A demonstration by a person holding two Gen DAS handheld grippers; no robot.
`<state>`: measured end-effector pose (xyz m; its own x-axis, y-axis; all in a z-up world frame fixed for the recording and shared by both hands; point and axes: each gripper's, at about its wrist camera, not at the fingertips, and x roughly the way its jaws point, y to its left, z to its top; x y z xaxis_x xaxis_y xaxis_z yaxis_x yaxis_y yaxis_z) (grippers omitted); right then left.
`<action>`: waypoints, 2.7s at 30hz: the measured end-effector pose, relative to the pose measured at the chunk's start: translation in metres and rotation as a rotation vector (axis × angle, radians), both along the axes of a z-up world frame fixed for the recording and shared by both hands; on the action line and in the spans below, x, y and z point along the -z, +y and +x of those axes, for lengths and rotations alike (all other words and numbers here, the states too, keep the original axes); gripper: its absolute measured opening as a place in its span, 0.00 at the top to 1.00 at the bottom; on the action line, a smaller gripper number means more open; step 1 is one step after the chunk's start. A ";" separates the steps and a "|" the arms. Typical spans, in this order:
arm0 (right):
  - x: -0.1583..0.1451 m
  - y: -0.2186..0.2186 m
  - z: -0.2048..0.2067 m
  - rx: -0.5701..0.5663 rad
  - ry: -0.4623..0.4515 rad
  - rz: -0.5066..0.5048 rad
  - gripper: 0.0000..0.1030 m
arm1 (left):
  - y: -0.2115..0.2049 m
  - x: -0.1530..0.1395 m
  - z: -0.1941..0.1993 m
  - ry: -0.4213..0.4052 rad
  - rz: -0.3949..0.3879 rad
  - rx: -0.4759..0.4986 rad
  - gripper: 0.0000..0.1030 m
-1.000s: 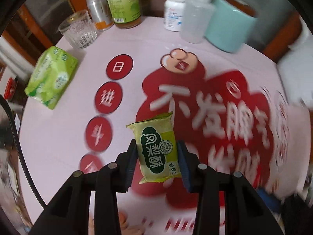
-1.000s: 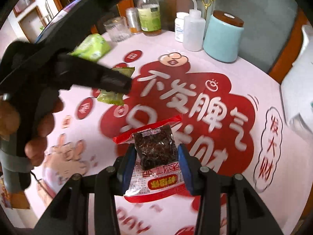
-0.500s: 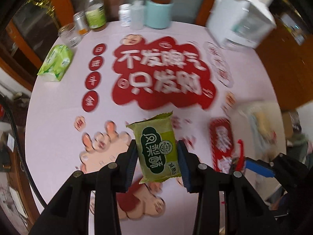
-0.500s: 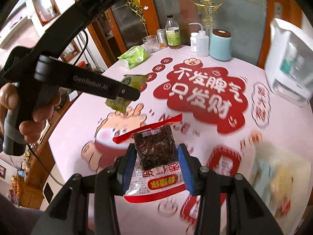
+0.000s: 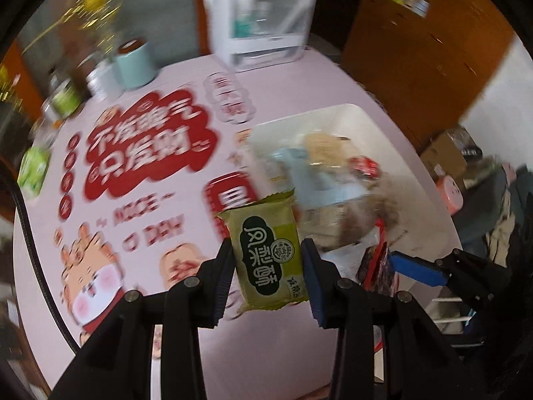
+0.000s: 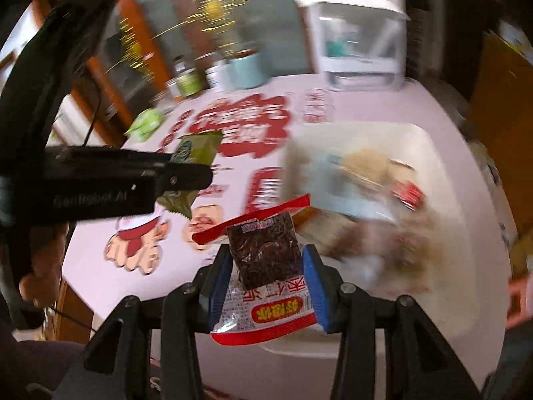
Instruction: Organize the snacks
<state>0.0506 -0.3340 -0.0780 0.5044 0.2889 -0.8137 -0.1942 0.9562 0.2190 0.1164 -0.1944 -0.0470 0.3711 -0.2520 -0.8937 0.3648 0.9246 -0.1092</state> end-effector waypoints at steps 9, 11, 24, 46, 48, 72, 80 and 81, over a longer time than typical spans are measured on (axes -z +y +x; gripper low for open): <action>0.007 -0.082 -0.003 0.214 -0.022 -0.067 0.57 | -0.100 0.013 -0.005 -0.067 0.052 0.118 0.63; 0.009 -0.092 -0.002 0.227 -0.021 -0.080 0.57 | -0.112 0.018 -0.001 -0.055 0.045 0.106 0.63; 0.034 -0.124 0.013 0.253 0.077 0.022 0.56 | -0.133 0.021 -0.005 -0.055 0.059 0.094 0.27; 0.029 -0.102 -0.005 0.232 0.103 0.028 0.56 | -0.085 0.006 -0.045 -0.090 0.066 -0.057 0.10; 0.026 -0.099 -0.008 0.228 0.094 0.033 0.56 | -0.080 0.002 -0.052 -0.103 0.071 -0.068 0.10; -0.047 0.047 -0.018 0.055 -0.065 0.042 0.56 | 0.081 -0.044 -0.112 -0.250 0.145 -0.446 0.10; -0.057 0.095 -0.026 0.039 -0.088 0.018 0.56 | 0.135 -0.050 -0.123 -0.265 0.161 -0.493 0.10; -0.058 0.102 -0.027 0.039 -0.088 0.015 0.56 | 0.141 -0.050 -0.124 -0.266 0.161 -0.496 0.10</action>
